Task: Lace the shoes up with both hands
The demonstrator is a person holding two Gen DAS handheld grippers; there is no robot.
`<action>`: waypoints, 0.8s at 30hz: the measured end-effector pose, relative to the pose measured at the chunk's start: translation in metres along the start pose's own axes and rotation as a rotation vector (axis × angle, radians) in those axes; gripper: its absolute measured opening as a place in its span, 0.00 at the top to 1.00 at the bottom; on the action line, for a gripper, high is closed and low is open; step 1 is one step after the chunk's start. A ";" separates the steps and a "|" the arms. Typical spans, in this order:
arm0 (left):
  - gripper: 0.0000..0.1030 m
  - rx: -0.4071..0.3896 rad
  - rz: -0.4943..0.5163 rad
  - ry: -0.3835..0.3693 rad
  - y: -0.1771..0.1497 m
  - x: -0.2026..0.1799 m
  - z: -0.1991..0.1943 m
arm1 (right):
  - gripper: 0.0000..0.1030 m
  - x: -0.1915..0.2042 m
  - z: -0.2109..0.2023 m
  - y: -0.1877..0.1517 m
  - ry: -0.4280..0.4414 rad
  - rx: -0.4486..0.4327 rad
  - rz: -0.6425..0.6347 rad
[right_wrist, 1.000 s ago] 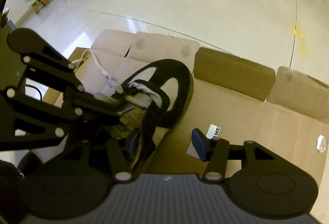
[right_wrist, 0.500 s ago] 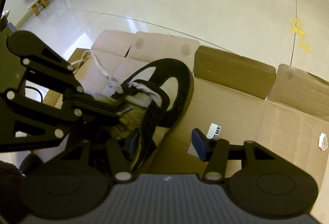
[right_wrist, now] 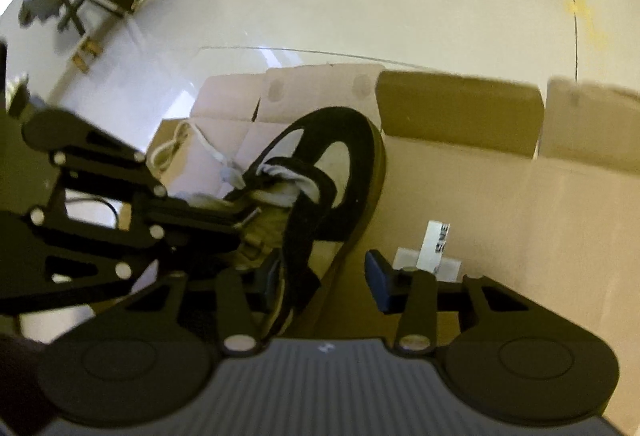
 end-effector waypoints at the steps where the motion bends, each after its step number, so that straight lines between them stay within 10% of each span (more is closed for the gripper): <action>1: 0.99 0.001 -0.002 -0.002 0.000 0.001 0.000 | 0.63 -0.003 0.000 0.000 0.020 -0.005 0.023; 15: 0.99 0.028 0.009 -0.038 0.008 -0.006 0.012 | 0.79 -0.076 -0.007 -0.024 0.357 -0.132 0.649; 24: 0.99 0.095 -0.052 -0.042 0.016 0.002 0.026 | 0.78 -0.068 -0.005 -0.020 0.355 -0.125 0.622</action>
Point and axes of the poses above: each gripper's, at about its wrist camera, not at the fingertips, and z roughly the way its jaws point, x to its left, y to its top, the point moved 1 cm from there along z, roughly the way its jaws point, and after that the axes turned 15 degrees about y, right-handed, at the moved point
